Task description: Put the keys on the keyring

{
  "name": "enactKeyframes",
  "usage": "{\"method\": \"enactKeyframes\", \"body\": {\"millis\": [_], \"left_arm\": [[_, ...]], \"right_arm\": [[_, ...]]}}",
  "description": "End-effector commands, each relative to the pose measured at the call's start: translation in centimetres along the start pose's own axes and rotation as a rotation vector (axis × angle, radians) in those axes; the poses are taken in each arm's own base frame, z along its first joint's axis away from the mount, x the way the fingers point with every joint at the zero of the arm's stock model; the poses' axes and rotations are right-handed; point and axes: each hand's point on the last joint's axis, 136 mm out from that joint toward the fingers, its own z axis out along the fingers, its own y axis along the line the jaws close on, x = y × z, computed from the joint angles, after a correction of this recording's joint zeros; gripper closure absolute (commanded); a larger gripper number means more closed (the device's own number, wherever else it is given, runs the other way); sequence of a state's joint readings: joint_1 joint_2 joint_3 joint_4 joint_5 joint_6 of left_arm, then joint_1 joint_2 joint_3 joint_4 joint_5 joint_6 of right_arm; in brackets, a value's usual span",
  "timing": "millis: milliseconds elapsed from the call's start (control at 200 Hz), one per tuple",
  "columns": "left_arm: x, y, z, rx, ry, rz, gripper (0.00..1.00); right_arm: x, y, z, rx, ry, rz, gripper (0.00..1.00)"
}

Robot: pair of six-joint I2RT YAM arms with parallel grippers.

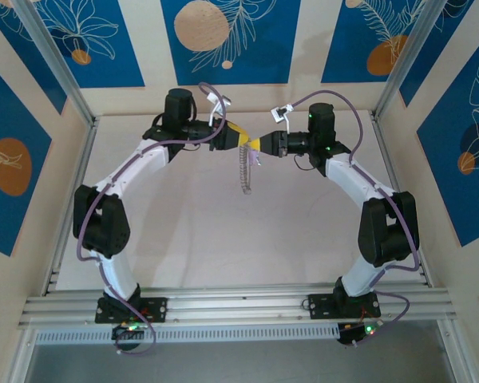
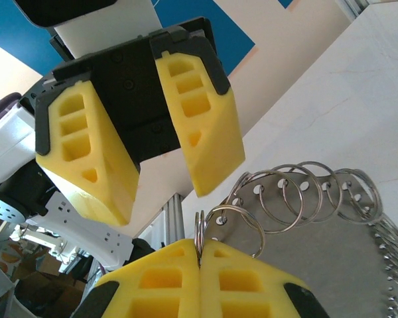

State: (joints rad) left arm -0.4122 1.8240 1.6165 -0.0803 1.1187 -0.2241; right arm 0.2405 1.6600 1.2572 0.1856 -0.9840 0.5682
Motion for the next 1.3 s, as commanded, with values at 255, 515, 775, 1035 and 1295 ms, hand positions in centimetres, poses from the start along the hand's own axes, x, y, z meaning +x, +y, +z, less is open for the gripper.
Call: {"method": "enactKeyframes", "body": {"millis": [255,515,775,1035,1295], "left_arm": [[1.5,0.2,0.6,0.02,0.036,-0.004,0.67],[2.2,0.0,1.3,0.041,0.054,-0.017,0.7],[2.5,-0.1,1.9,0.048,0.064,-0.01,0.87],[1.8,-0.6,2.3,0.061,0.042,0.009,0.98],[0.6,-0.6,1.9,0.033,-0.037,0.05,1.0]], "right_arm": [[-0.9,1.1,-0.2,-0.021,-0.002,-0.029,1.0],[-1.1,0.9,-0.3,-0.015,-0.011,-0.027,1.0],[-1.0,0.7,-0.5,-0.01,-0.016,-0.023,1.0],[-0.8,0.5,-0.7,-0.011,-0.014,-0.017,1.0],[-0.5,0.1,-2.0,0.039,-0.051,0.015,0.64]]}}
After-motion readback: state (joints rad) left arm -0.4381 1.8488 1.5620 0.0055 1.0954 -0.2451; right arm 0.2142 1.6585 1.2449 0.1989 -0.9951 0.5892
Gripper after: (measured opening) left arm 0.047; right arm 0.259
